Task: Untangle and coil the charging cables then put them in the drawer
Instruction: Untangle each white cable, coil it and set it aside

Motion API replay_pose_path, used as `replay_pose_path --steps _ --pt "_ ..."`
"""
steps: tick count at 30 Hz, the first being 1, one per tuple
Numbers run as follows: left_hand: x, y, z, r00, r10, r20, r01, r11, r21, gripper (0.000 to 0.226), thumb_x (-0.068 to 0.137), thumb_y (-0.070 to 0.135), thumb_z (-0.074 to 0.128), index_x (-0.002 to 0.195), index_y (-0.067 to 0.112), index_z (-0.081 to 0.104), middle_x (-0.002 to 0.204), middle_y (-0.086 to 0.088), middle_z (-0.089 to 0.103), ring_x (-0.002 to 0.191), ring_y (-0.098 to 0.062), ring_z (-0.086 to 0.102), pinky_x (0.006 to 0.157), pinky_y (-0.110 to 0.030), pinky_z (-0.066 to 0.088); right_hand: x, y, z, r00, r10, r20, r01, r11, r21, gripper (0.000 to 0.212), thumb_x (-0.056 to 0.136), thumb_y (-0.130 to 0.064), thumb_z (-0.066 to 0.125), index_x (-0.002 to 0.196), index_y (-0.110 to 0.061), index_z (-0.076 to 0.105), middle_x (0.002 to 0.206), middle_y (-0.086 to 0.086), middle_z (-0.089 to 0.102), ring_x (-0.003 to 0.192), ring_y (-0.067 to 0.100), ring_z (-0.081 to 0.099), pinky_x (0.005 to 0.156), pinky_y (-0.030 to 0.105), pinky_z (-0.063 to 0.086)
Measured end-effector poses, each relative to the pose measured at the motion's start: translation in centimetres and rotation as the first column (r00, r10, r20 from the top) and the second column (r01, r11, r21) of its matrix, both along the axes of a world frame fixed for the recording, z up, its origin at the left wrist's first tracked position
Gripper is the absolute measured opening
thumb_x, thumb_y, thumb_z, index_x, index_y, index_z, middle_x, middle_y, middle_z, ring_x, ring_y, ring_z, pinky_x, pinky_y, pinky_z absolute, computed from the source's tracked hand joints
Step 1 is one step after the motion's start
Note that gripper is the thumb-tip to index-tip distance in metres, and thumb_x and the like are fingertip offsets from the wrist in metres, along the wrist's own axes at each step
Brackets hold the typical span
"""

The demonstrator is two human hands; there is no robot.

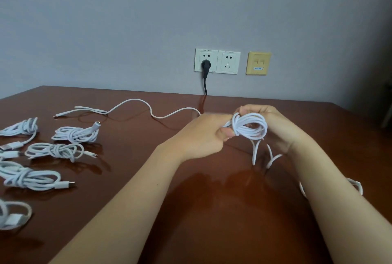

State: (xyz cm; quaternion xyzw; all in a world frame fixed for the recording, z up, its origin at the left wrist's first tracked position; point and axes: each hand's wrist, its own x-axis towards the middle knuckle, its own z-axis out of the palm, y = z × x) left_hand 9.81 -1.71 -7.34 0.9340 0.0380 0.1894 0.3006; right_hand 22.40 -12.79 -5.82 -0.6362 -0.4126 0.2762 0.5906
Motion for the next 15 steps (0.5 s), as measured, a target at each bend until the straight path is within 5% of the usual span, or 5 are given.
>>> replay_pose_path --steps 4,6,11,13,15 --pt "0.0 0.1 0.3 0.983 0.067 0.171 -0.047 0.992 -0.119 0.04 0.095 0.008 0.044 0.067 0.037 0.05 0.057 0.016 0.05 0.055 0.002 0.045 0.055 -0.008 0.033 0.0 0.2 -0.6 0.999 -0.029 -0.028 0.029 1.0 0.01 0.03 0.094 0.003 0.04 0.074 -0.009 0.06 0.044 -0.006 0.049 0.033 0.004 0.034 0.035 0.015 0.027" --pt "0.0 0.5 0.7 0.954 0.143 0.262 -0.094 0.977 -0.19 0.04 0.097 0.011 0.044 0.063 0.033 0.047 0.053 0.016 0.051 0.052 0.0 0.045 0.055 -0.012 0.034 0.0 0.6 -0.9 0.997 -0.063 0.038 0.064 0.998 -0.019 0.029 0.096 -0.003 0.042 0.073 -0.009 0.059 0.037 -0.007 0.038 0.03 0.003 0.021 0.033 0.014 0.016" --pt "0.0 1.1 0.9 0.911 0.32 0.259 -0.244 0.927 -0.284 0.034 0.098 0.014 0.04 0.066 0.024 0.046 0.058 0.01 0.047 0.056 -0.006 0.044 0.052 -0.012 0.031 -1.8 2.2 -0.9 0.932 -0.209 0.295 0.21 0.977 0.03 0.032 0.093 -0.013 0.053 0.062 -0.015 0.06 0.037 -0.011 0.039 0.034 0.002 0.03 0.041 0.011 0.028" --pt "0.2 1.1 0.8 0.888 0.385 0.25 -0.305 0.902 -0.307 0.034 0.098 0.016 0.039 0.065 0.023 0.044 0.063 0.008 0.049 0.057 -0.008 0.044 0.051 -0.013 0.032 -2.3 2.3 -0.9 0.837 -0.265 0.479 0.259 0.962 0.081 0.033 0.093 -0.022 0.054 0.06 -0.022 0.058 0.046 -0.007 0.042 0.046 0.009 0.038 0.051 0.022 0.035" --pt "0.4 1.3 0.7 0.858 0.46 0.231 -0.386 0.872 -0.303 0.035 0.098 0.017 0.039 0.064 0.022 0.042 0.069 0.003 0.051 0.064 -0.016 0.047 0.053 -0.023 0.031 -2.9 2.3 -0.8 0.625 -0.253 0.739 0.306 0.95 0.066 0.028 0.097 -0.027 0.046 0.073 -0.018 0.06 0.055 -0.002 0.046 0.061 0.021 0.047 0.061 0.032 0.037"
